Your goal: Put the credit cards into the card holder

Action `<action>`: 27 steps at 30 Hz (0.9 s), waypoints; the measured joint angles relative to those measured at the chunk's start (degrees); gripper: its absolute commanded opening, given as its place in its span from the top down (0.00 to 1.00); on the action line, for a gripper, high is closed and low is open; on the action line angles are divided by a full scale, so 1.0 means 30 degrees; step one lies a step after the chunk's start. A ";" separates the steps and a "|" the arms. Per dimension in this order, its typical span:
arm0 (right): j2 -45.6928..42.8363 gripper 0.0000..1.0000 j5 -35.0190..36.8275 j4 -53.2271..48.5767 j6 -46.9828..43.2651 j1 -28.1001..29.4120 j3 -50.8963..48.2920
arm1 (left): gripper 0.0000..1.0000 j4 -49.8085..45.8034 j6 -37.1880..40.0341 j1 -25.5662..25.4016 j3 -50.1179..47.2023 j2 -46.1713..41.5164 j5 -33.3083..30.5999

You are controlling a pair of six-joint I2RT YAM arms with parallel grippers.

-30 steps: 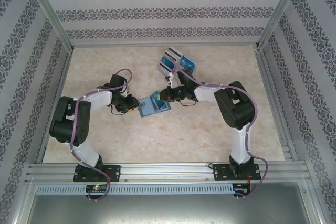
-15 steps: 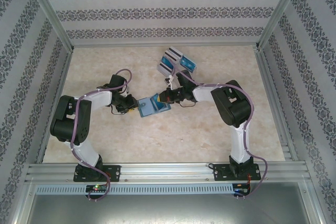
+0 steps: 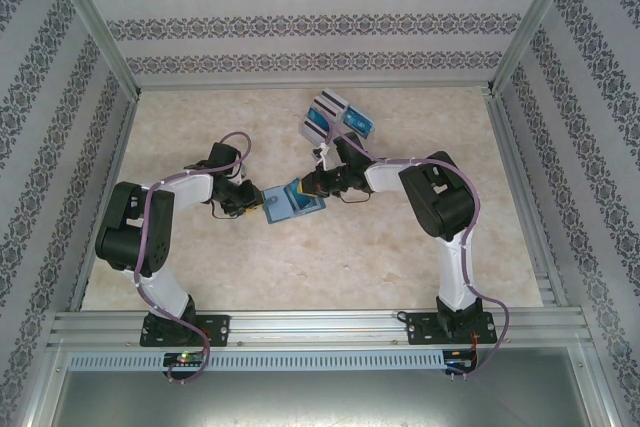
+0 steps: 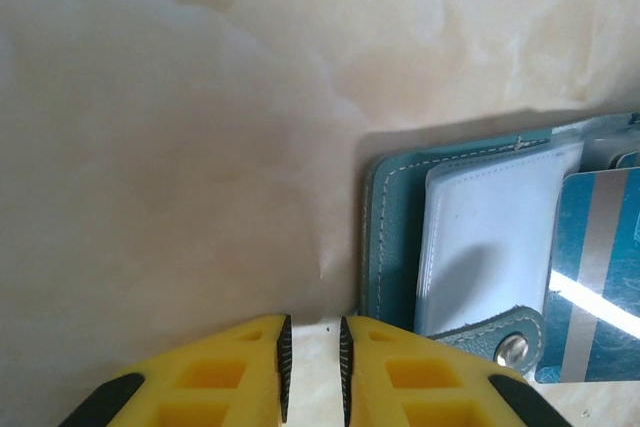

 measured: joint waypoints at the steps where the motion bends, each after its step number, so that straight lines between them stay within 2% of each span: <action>1: 0.0044 1.00 0.0000 -0.0087 0.0015 0.0036 0.0109 | 0.78 0.0007 -0.0007 0.0000 0.0000 0.0000 0.0007; 15: 0.0386 1.00 0.0401 -0.0539 0.0146 0.0466 0.0648 | 0.80 0.0299 -0.0073 0.0000 -0.0087 0.0007 0.0138; 27: -0.0124 1.00 0.2754 0.0102 0.0612 0.1545 0.0146 | 0.82 0.0809 -0.0124 -0.0051 -0.0219 0.0044 0.0357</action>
